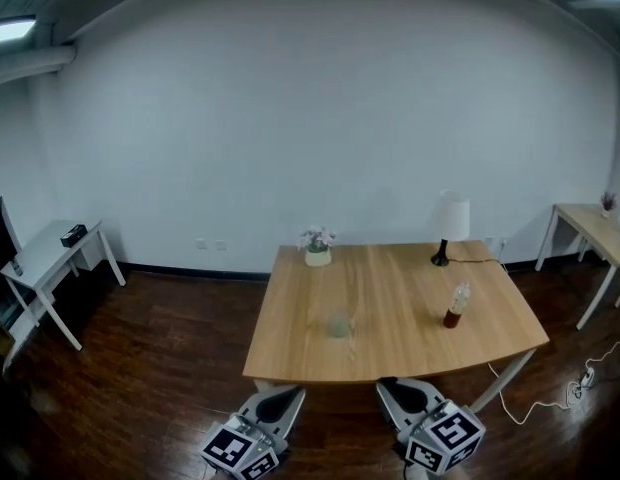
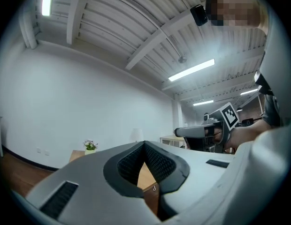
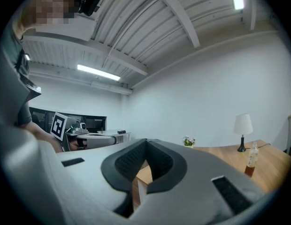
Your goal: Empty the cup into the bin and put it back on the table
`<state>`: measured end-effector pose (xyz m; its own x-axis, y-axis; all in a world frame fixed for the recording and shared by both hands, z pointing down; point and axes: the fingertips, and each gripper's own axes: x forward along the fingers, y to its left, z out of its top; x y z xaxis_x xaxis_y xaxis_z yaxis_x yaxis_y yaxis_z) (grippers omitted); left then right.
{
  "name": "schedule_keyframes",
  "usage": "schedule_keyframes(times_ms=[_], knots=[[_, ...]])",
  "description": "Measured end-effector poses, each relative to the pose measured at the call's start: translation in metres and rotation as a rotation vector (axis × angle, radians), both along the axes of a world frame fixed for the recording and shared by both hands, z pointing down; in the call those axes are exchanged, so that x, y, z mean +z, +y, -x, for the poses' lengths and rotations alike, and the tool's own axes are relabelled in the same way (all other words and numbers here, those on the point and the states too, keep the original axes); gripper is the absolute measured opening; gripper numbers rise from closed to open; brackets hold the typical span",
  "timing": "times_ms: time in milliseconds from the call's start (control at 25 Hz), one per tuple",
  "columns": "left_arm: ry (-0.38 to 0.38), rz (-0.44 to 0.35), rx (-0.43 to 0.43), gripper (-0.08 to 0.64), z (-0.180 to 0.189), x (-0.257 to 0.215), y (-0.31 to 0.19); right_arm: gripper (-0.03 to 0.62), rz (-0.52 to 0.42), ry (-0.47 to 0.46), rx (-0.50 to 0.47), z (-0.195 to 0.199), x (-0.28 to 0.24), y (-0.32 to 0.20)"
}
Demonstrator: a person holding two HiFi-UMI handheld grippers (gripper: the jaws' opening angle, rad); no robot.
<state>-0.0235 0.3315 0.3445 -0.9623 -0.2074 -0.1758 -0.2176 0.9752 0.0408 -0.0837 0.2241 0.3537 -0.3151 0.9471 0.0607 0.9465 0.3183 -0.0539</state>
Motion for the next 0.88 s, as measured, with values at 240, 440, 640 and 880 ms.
schedule_keyframes(times_ms=[240, 440, 640, 880], knots=[[0.013, -0.012, 0.000, 0.002, 0.066, 0.015, 0.030, 0.000, -0.019, -0.003, 0.016, 0.059, 0.008, 0.025], [0.046, 0.009, 0.004, 0.002, 0.118, 0.031, 0.060, 0.000, -0.031, 0.008, 0.057, 0.108, 0.013, 0.048], [0.084, -0.009, -0.006, 0.039, 0.163, 0.054, 0.088, 0.000, -0.048, 0.038, 0.088, 0.152, 0.028, 0.071], [0.119, -0.032, -0.090, 0.049, 0.209, 0.077, 0.121, 0.000, -0.070, 0.070, 0.083, 0.205, 0.038, 0.092]])
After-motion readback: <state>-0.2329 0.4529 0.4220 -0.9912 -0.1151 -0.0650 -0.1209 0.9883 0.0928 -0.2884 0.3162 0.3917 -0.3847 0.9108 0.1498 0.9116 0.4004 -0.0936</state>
